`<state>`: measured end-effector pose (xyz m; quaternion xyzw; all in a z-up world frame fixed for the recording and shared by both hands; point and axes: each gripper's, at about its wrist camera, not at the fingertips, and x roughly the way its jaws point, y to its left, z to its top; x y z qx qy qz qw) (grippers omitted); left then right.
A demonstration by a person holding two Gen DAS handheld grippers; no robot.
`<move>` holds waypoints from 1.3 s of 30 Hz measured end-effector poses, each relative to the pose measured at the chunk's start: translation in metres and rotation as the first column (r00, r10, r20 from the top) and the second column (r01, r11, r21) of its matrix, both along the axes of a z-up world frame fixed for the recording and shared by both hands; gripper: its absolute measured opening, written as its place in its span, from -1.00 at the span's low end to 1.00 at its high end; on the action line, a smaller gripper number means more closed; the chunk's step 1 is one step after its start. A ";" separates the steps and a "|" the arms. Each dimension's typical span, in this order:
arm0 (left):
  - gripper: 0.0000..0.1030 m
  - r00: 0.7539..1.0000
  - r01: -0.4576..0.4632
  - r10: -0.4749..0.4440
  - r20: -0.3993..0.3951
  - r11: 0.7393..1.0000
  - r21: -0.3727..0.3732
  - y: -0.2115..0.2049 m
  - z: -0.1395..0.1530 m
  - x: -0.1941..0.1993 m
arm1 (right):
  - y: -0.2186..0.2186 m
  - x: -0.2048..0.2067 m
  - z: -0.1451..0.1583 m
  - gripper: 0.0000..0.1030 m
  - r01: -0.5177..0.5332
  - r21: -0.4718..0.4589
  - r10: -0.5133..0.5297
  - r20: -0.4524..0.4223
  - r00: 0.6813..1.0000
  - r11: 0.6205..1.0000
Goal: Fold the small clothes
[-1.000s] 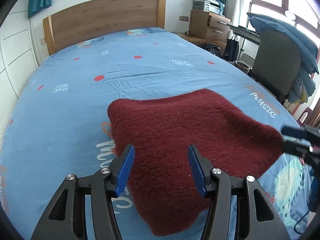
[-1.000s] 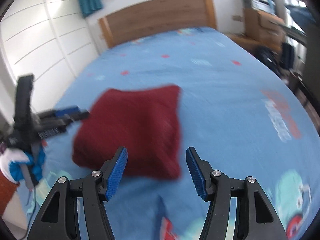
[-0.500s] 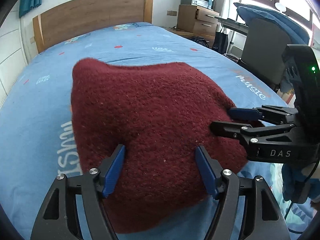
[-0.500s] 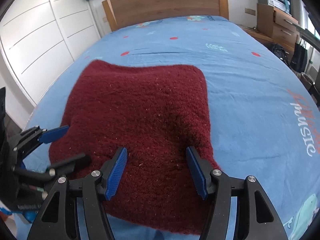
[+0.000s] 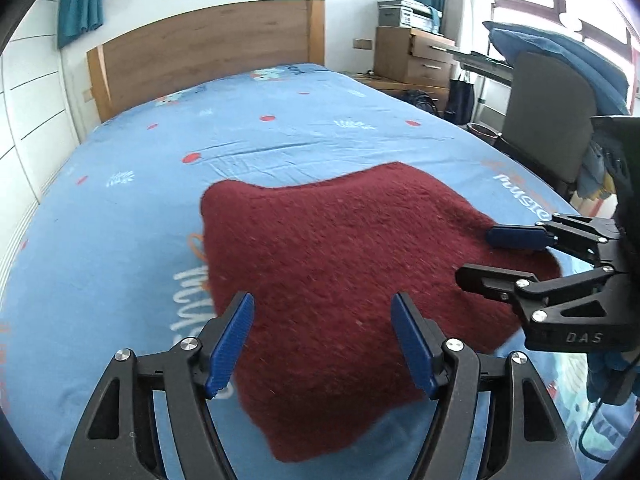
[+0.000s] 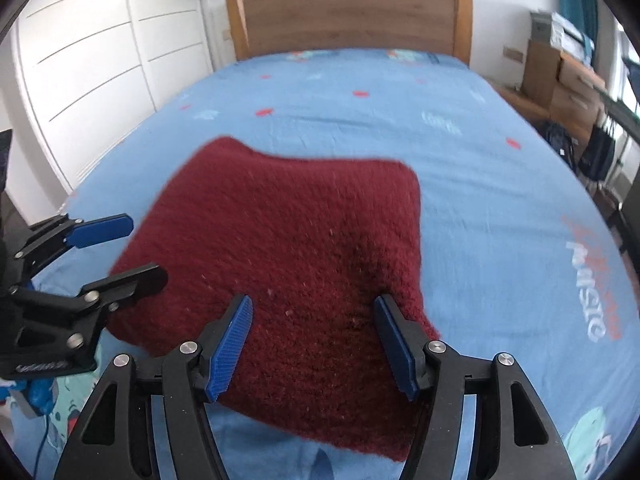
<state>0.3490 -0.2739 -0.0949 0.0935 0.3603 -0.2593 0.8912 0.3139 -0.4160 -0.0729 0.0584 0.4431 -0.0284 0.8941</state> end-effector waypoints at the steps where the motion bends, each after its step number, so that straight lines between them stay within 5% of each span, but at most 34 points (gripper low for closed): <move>1: 0.25 1.000 -0.006 0.006 -0.004 1.000 0.004 0.000 -0.002 0.003 | 0.000 0.004 -0.002 0.28 0.001 -0.004 -0.001 -0.007 1.000 1.000; 8: 0.26 0.999 -0.009 0.009 -0.043 1.000 0.020 -0.005 -0.017 0.007 | -0.013 0.010 -0.027 0.31 0.018 0.053 -0.015 -0.043 0.999 0.998; 26: 0.29 0.998 -0.008 0.010 -0.068 1.000 0.024 -0.003 -0.016 0.005 | -0.017 -0.016 -0.020 0.31 0.013 0.069 -0.007 -0.094 0.996 0.998; 34: 0.46 0.988 -0.079 0.070 -0.139 0.995 -0.064 0.040 -0.006 0.010 | -0.041 -0.031 0.006 0.35 0.104 0.059 -0.099 -0.077 0.992 0.993; 39: 0.47 0.966 -0.142 0.103 -0.238 0.978 -0.153 0.062 -0.004 0.028 | -0.066 -0.028 0.006 0.42 0.174 0.144 -0.162 -0.094 0.982 0.974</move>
